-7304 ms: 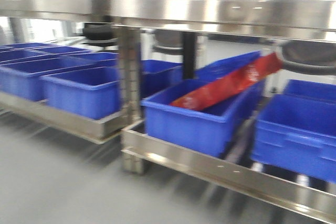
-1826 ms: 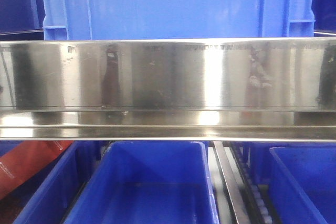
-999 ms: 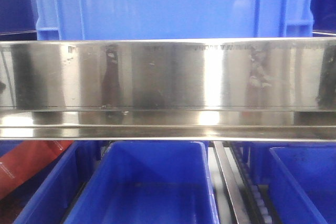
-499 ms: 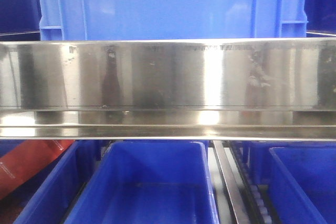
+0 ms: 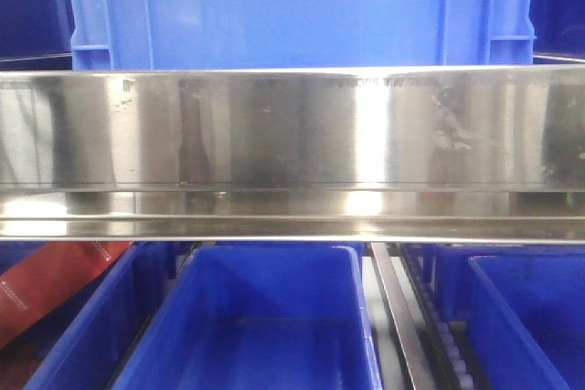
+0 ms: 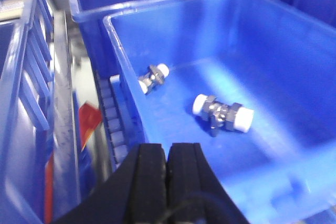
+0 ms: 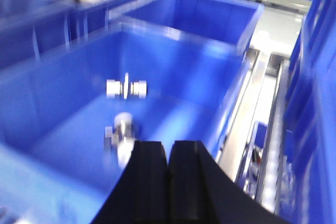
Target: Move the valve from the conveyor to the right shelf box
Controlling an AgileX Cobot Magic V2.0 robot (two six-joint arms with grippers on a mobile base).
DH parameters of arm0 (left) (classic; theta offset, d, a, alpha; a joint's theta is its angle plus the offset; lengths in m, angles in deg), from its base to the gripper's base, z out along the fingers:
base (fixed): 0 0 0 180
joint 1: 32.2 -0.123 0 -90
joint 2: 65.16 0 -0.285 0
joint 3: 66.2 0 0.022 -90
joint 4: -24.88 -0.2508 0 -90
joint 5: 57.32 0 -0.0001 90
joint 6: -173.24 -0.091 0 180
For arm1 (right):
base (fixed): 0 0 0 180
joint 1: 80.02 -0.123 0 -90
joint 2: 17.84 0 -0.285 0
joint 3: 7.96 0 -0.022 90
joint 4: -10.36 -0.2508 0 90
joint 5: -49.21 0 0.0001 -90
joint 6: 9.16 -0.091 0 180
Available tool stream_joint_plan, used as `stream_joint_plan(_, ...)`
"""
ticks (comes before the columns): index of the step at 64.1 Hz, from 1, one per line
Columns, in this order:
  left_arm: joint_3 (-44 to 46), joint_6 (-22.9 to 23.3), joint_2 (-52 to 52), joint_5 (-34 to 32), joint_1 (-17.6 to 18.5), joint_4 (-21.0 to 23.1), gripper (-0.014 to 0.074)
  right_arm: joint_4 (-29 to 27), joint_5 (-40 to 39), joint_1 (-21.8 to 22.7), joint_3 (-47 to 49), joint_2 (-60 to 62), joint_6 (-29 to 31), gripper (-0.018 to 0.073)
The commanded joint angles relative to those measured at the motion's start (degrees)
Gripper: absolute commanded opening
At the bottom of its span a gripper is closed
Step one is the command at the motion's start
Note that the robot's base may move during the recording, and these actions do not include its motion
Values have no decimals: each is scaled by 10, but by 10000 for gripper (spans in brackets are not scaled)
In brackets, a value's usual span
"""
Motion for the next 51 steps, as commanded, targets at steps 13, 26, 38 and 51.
stream_joint_plan(13,-272,9,202,-177,-1,-2,-111,8,-156,0,-266,200,-2,-154)
stream_joint_plan(26,-418,9,329,-242,-1,-2,-111,8,-184,0,-403,326,-2,-154)
stream_joint_plan(38,-503,9,398,-272,-1,-2,-111,8,-208,0,-500,408,-2,-154)
stream_joint_plan(51,-538,9,416,-294,-1,10,-111,8,-235,0,-540,429,-2,-154)
